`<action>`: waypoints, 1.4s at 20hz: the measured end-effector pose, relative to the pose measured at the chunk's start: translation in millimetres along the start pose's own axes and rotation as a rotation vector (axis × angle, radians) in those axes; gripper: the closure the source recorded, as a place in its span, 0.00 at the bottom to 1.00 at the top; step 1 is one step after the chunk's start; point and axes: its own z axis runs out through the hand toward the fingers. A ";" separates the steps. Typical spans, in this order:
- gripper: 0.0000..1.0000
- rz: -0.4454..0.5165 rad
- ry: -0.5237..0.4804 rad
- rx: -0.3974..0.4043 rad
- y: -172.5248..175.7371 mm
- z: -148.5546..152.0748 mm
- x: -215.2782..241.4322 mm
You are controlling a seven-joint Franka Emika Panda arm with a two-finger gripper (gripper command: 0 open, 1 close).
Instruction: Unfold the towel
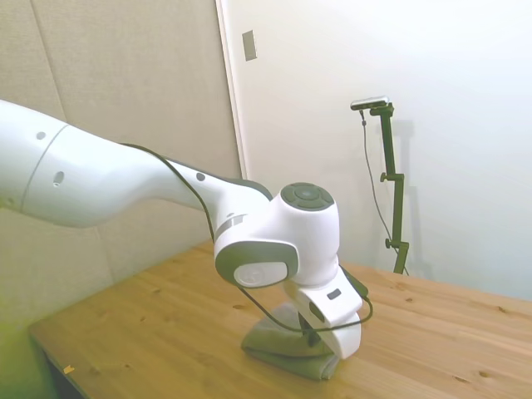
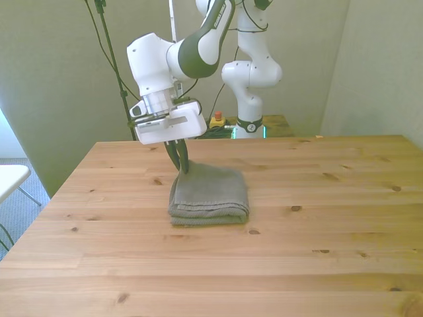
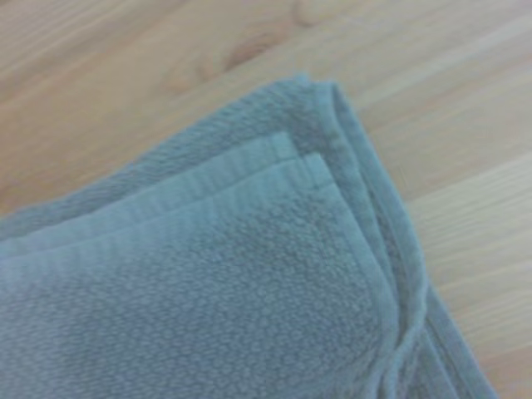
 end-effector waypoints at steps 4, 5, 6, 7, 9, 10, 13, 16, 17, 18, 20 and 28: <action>1.00 -0.165 -0.021 0.070 -34.9 -27.4 -51.9; 1.00 -0.211 -0.031 0.082 -44.5 -32.9 -66.3; 1.00 -0.262 -0.037 0.093 -56.0 -38.1 -81.0; 1.00 -0.311 -0.037 0.104 -67.4 -42.6 -93.8; 1.00 -0.413 -0.042 0.117 -88.0 -45.7 -118.4; 1.00 -0.460 -0.044 0.122 -97.4 -45.5 -130.2; 1.00 -0.555 -0.051 0.128 -117.8 -39.7 -157.1; 0.00 -0.612 -0.063 0.125 -132.4 -29.8 -178.1; 0.00 -0.635 -0.078 0.119 -136.5 -25.7 -185.1; 0.00 -0.659 -0.101 0.111 -139.8 -21.9 -190.7; 0.00 -0.707 -0.169 0.088 -147.5 -15.2 -200.9; 0.00 -0.759 -0.327 0.039 -180.9 3.2 -194.1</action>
